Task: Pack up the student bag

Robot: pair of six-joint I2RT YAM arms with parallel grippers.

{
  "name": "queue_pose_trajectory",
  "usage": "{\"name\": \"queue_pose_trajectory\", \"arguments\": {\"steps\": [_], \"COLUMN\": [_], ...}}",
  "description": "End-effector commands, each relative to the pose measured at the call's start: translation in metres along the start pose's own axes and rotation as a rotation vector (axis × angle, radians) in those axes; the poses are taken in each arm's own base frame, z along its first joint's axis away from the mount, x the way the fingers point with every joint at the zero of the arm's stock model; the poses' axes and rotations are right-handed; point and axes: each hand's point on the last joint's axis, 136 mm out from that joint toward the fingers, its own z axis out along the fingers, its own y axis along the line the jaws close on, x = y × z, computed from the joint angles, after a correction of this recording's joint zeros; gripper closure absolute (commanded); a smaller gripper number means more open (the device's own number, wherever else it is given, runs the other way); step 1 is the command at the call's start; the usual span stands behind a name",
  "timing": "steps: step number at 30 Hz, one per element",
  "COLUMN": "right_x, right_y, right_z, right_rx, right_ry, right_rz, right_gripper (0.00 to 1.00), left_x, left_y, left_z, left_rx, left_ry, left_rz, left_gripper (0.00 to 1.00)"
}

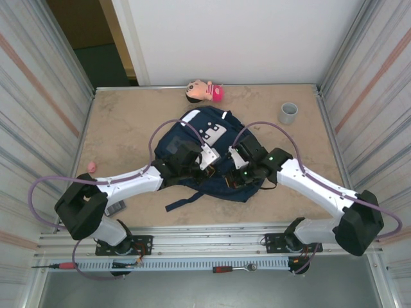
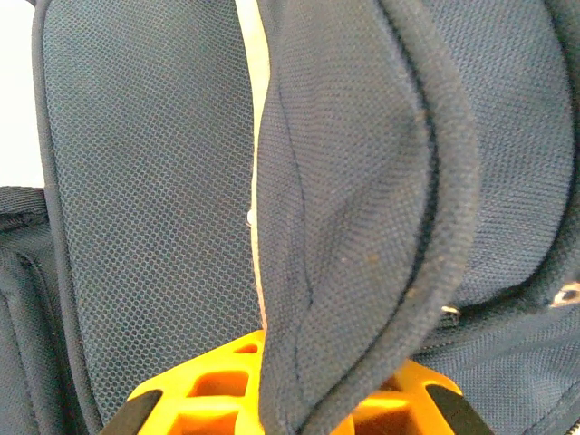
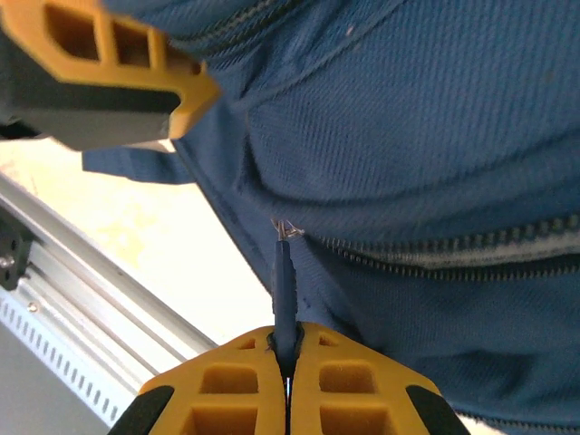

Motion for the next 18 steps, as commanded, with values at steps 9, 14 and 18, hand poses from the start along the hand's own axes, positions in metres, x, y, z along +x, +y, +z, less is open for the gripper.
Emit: {"name": "queue_pose_trajectory", "arguments": {"steps": [9, 14, 18], "right_x": [-0.022, -0.02, -0.019], "right_y": [0.005, 0.004, 0.009], "right_z": [0.009, 0.015, 0.017], "right_rx": [0.004, 0.005, -0.003], "right_ry": [-0.039, -0.026, -0.02], "right_rz": [-0.016, -0.015, -0.032], "right_gripper": [0.88, 0.85, 0.81], "left_x": [0.011, 0.009, 0.008], "left_y": [-0.003, -0.004, -0.004], "left_z": [-0.011, -0.011, -0.011], "left_rx": [0.007, 0.013, 0.015], "left_ry": [0.009, 0.0, -0.009], "left_rz": [-0.002, -0.003, -0.011], "left_gripper": [1.0, 1.0, 1.0]}}
